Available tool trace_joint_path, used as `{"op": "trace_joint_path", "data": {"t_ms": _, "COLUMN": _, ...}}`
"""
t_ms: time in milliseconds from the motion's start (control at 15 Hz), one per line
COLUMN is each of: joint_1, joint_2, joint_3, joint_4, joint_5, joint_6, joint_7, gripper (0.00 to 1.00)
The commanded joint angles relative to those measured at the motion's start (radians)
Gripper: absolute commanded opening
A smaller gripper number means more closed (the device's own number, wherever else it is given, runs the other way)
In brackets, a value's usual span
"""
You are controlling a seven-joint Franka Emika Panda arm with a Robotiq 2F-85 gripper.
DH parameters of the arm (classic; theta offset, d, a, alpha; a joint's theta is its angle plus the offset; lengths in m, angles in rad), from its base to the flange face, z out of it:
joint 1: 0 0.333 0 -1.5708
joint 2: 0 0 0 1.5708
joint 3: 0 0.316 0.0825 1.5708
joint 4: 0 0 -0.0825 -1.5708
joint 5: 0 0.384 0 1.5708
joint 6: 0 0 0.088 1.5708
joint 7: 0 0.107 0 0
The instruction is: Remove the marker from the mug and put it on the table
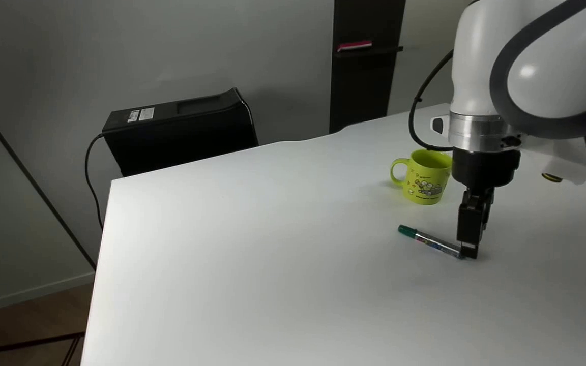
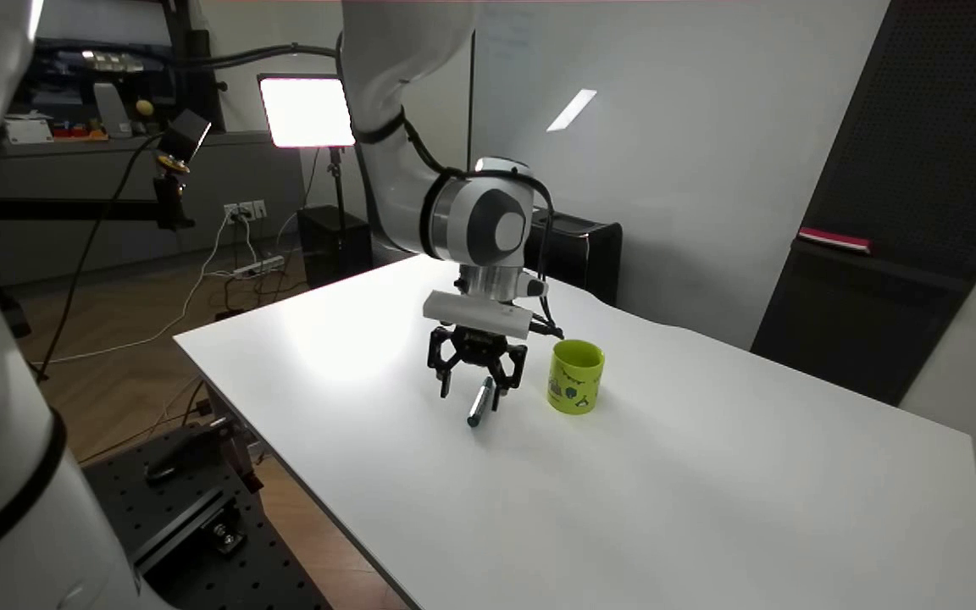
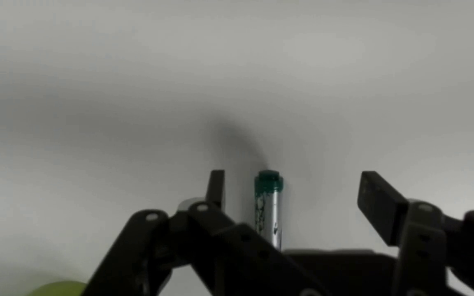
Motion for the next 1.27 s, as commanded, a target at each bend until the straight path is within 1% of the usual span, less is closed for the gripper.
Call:
{"op": "trace_joint_path", "data": {"t_ms": 0, "joint_1": -0.042, "joint_2": -0.096, "joint_3": 0.038, "joint_4": 0.068, "joint_5": 0.063, "joint_6": -0.258, "joint_7": -0.044, "gripper": 1.0}}
{"op": "trace_joint_path", "data": {"t_ms": 67, "joint_1": -0.039, "joint_2": -0.121, "joint_3": 0.031, "joint_4": 0.09, "joint_5": 0.071, "joint_6": -0.322, "joint_7": -0.035, "gripper": 1.0}}
{"op": "trace_joint_path", "data": {"t_ms": 200, "joint_1": -0.03, "joint_2": -0.17, "joint_3": 0.015, "joint_4": 0.127, "joint_5": 0.076, "joint_6": -0.414, "joint_7": 0.012, "gripper": 1.0}}
{"op": "trace_joint_path", "data": {"t_ms": 267, "joint_1": -0.026, "joint_2": -0.188, "joint_3": 0.008, "joint_4": 0.144, "joint_5": 0.085, "joint_6": -0.444, "joint_7": 0.057, "gripper": 1.0}}
{"op": "trace_joint_path", "data": {"t_ms": 333, "joint_1": -0.024, "joint_2": -0.212, "joint_3": 0.002, "joint_4": 0.151, "joint_5": 0.099, "joint_6": -0.45, "joint_7": 0.095, "gripper": 1.0}}
{"op": "trace_joint_path", "data": {"t_ms": 600, "joint_1": -0.022, "joint_2": -0.286, "joint_3": -0.017, "joint_4": 0.147, "joint_5": 0.118, "joint_6": -0.381, "joint_7": 0.225, "gripper": 1.0}}
{"op": "trace_joint_path", "data": {"t_ms": 800, "joint_1": -0.019, "joint_2": -0.324, "joint_3": -0.027, "joint_4": 0.116, "joint_5": 0.121, "joint_6": -0.287, "joint_7": 0.31, "gripper": 1.0}}
{"op": "trace_joint_path", "data": {"t_ms": 867, "joint_1": -0.023, "joint_2": -0.333, "joint_3": -0.024, "joint_4": 0.11, "joint_5": 0.142, "joint_6": -0.28, "joint_7": 0.301, "gripper": 1.0}}
{"op": "trace_joint_path", "data": {"t_ms": 933, "joint_1": -0.024, "joint_2": -0.297, "joint_3": -0.022, "joint_4": 0.141, "joint_5": 0.122, "joint_6": -0.309, "joint_7": 0.253, "gripper": 1.0}}
{"op": "trace_joint_path", "data": {"t_ms": 1200, "joint_1": -0.024, "joint_2": -0.311, "joint_3": -0.023, "joint_4": 0.128, "joint_5": 0.134, "joint_6": -0.29, "joint_7": 0.264, "gripper": 1.0}}
